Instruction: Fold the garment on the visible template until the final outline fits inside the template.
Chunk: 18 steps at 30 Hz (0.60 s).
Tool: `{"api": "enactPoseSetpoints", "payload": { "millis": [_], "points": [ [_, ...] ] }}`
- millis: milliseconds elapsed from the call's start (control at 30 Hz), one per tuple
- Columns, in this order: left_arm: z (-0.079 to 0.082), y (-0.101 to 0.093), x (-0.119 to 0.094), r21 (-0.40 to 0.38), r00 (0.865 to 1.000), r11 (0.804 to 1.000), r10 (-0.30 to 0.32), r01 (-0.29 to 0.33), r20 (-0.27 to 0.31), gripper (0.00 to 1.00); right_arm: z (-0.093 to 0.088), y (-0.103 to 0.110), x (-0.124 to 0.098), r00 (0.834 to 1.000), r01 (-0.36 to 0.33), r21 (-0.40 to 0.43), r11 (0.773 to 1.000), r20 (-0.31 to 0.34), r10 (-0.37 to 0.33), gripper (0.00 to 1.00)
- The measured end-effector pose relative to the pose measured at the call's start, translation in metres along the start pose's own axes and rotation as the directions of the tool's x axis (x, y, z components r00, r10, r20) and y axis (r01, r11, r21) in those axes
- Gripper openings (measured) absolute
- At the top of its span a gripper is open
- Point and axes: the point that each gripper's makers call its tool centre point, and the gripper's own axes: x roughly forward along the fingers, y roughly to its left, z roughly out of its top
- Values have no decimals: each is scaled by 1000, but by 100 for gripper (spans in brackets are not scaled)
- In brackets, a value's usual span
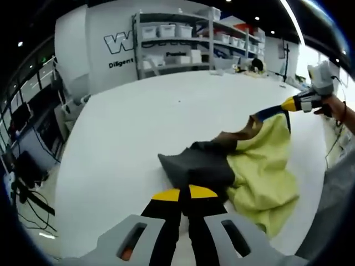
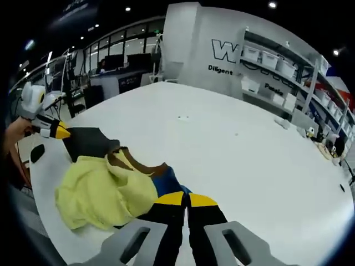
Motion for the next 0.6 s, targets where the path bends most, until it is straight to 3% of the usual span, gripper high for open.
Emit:
{"api": "enactPoseSetpoints", "payload": {
  "millis": [200, 433, 600],
  "points": [
    [6, 14, -16, 14, 998, 1000, 5, -6, 57, 5, 2, -4, 8, 1000, -9, -15, 1000, -14, 9, 0],
    [-1, 42, -20, -19, 998, 999, 52, -51, 38, 5, 13, -4, 14, 999, -49, 17, 999, 3, 49, 0],
    [-11, 52, -21, -6, 996, 996, 84, -84, -31, 5, 23, -2, 21, 998, -56, 4, 998, 6, 56, 0]
  ]
}}
